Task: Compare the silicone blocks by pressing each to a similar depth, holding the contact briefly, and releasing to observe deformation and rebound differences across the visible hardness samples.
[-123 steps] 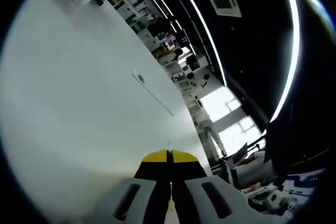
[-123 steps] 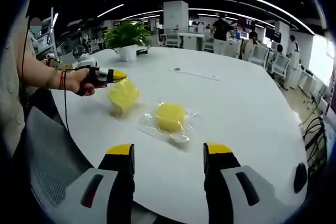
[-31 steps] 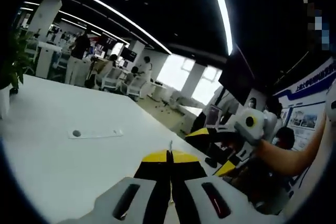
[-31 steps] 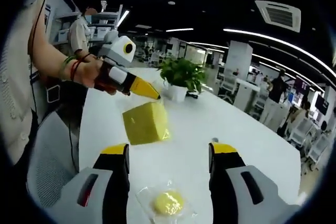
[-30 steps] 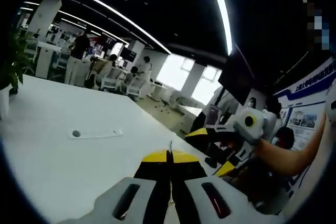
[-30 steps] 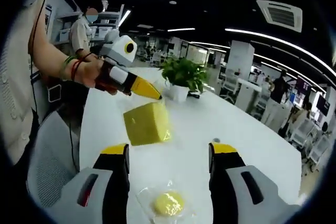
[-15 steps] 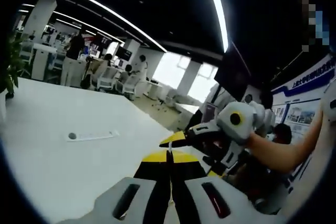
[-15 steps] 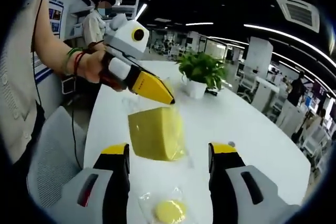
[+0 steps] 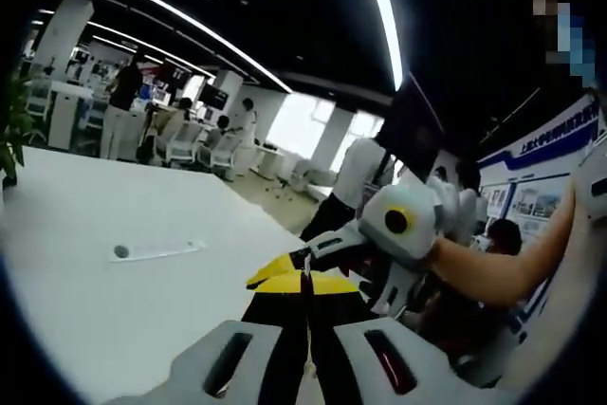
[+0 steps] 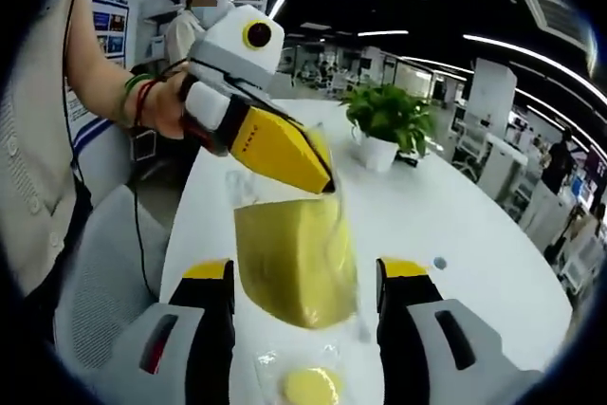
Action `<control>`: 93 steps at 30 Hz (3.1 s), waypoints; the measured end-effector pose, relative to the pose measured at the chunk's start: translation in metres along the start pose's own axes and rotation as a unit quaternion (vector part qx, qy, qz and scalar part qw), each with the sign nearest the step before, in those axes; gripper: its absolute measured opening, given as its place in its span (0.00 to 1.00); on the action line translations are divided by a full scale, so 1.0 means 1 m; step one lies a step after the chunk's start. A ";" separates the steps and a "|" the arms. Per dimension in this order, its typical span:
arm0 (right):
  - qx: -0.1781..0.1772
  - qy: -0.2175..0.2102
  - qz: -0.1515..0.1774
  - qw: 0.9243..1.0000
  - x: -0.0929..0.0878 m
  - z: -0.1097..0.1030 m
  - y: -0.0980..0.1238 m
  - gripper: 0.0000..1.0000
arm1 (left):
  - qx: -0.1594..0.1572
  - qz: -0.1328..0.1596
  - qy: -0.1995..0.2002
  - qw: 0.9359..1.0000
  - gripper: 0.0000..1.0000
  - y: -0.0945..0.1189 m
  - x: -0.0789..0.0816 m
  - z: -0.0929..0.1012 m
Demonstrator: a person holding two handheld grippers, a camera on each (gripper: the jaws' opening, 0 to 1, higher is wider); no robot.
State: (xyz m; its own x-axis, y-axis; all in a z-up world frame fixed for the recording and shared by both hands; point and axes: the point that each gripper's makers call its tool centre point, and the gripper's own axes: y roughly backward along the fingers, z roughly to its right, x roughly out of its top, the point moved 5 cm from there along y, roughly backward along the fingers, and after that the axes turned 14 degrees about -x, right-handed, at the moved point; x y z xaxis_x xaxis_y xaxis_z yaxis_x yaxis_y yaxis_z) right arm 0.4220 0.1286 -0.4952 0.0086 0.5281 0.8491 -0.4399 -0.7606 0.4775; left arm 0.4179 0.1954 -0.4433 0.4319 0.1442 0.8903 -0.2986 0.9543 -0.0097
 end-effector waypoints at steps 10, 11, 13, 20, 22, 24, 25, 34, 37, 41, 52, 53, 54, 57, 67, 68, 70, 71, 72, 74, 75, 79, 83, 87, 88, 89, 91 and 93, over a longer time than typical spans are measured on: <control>0.032 0.009 -0.015 0.999 -0.001 -0.001 -0.013 0.56 | -0.024 -0.015 -0.007 1.000 0.00 -0.008 0.001 0.008; 0.036 0.012 -0.018 0.999 -0.002 -0.002 -0.015 0.56 | -0.026 -0.017 -0.008 0.999 0.00 -0.008 0.001 0.008; 0.042 0.012 -0.022 0.999 -0.003 -0.004 -0.017 0.56 | -0.029 -0.018 -0.011 0.999 0.00 -0.009 0.002 0.010; 0.064 0.009 -0.030 0.997 -0.007 -0.010 -0.022 0.52 | -0.042 -0.026 -0.016 0.999 0.00 -0.013 0.002 0.013; 0.067 0.009 -0.031 0.997 -0.007 -0.010 -0.023 0.48 | -0.044 -0.030 -0.019 0.998 0.00 -0.013 0.001 0.014; 0.071 0.007 -0.033 0.997 -0.008 -0.011 -0.023 0.48 | -0.045 -0.033 -0.020 0.998 0.00 -0.014 0.000 0.014; 0.072 0.007 -0.033 0.997 -0.008 -0.011 -0.023 0.47 | -0.046 -0.033 -0.019 0.998 0.00 -0.014 0.000 0.014; 0.095 0.006 -0.043 0.995 -0.012 -0.019 -0.021 0.36 | -0.059 -0.049 -0.028 0.997 0.00 -0.016 -0.005 0.018; 0.097 0.002 -0.048 0.994 -0.013 -0.020 -0.020 0.31 | -0.067 -0.056 -0.028 0.996 0.00 -0.016 -0.008 0.021; 0.113 -0.029 -0.074 0.990 -0.016 -0.028 -0.014 0.25 | -0.072 -0.059 -0.030 0.995 0.00 -0.016 -0.009 0.023; 0.140 -0.065 -0.113 0.981 -0.018 -0.040 -0.004 0.14 | -0.083 -0.067 -0.034 0.994 0.00 -0.015 -0.012 0.029; 0.140 -0.065 -0.113 0.982 -0.017 -0.041 -0.004 0.13 | -0.084 -0.067 -0.034 0.994 0.00 -0.014 -0.012 0.030; 0.141 -0.065 -0.113 0.982 -0.017 -0.042 -0.003 0.12 | -0.085 -0.066 -0.034 0.994 0.00 -0.014 -0.012 0.031; 0.142 -0.073 -0.111 0.981 -0.014 -0.043 -0.002 0.10 | -0.088 -0.065 -0.038 0.993 0.00 -0.013 -0.011 0.034; 0.145 -0.083 -0.106 0.980 -0.009 -0.044 0.002 0.08 | -0.092 -0.061 -0.051 0.993 0.00 -0.011 -0.008 0.040; 0.144 -0.083 -0.106 0.980 -0.010 -0.044 0.002 0.08 | -0.092 -0.062 -0.051 0.993 0.00 -0.011 -0.007 0.040; 0.142 -0.080 -0.107 0.981 -0.010 -0.044 0.002 0.08 | -0.092 -0.062 -0.053 0.992 0.00 -0.011 -0.008 0.041; 0.142 -0.079 -0.106 0.981 -0.010 -0.044 0.003 0.08 | -0.093 -0.062 -0.053 0.992 0.00 -0.011 -0.008 0.042; 0.140 -0.076 -0.104 0.982 -0.009 -0.044 0.002 0.08 | -0.093 -0.062 -0.053 0.992 0.00 -0.011 -0.007 0.042; 0.141 -0.080 -0.108 0.981 -0.009 -0.045 0.003 0.09 | -0.092 -0.062 -0.055 0.992 0.00 -0.011 -0.007 0.042; 0.140 -0.080 -0.107 0.981 -0.009 -0.045 0.003 0.09 | -0.092 -0.062 -0.055 0.992 0.00 -0.011 -0.007 0.042; 0.140 -0.087 -0.106 0.981 -0.007 -0.047 0.005 0.09 | -0.093 -0.059 -0.054 0.992 0.00 -0.011 -0.006 0.043; 0.141 -0.084 -0.106 0.981 -0.008 -0.049 0.004 0.09 | -0.094 -0.063 -0.057 0.992 0.00 -0.010 -0.007 0.044; 0.142 -0.082 -0.108 0.980 -0.008 -0.050 0.004 0.09 | -0.093 -0.063 -0.056 0.992 0.00 -0.009 -0.008 0.043; 0.143 -0.081 -0.108 0.980 -0.008 -0.050 0.003 0.09 | -0.094 -0.062 -0.052 0.992 0.00 -0.008 -0.007 0.042; 0.142 -0.080 -0.106 0.981 -0.008 -0.050 0.003 0.09 | -0.094 -0.061 -0.052 0.992 0.00 -0.008 -0.007 0.042; 0.143 -0.082 -0.104 0.981 -0.007 -0.050 0.003 0.09 | -0.094 -0.061 -0.053 0.992 0.00 -0.008 -0.007 0.042; 0.142 -0.082 -0.102 0.981 -0.007 -0.050 0.003 0.09 | -0.095 -0.061 -0.054 0.992 0.00 -0.008 -0.007 0.042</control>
State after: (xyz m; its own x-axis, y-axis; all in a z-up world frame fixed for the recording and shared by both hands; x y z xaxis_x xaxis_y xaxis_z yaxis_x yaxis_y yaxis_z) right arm 0.3760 0.1414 -0.5110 0.2241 0.6302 0.7434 -0.1459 -0.7325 0.6650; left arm 0.3813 0.1754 -0.4300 0.3583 0.0059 0.9336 -0.0802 0.9965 0.0245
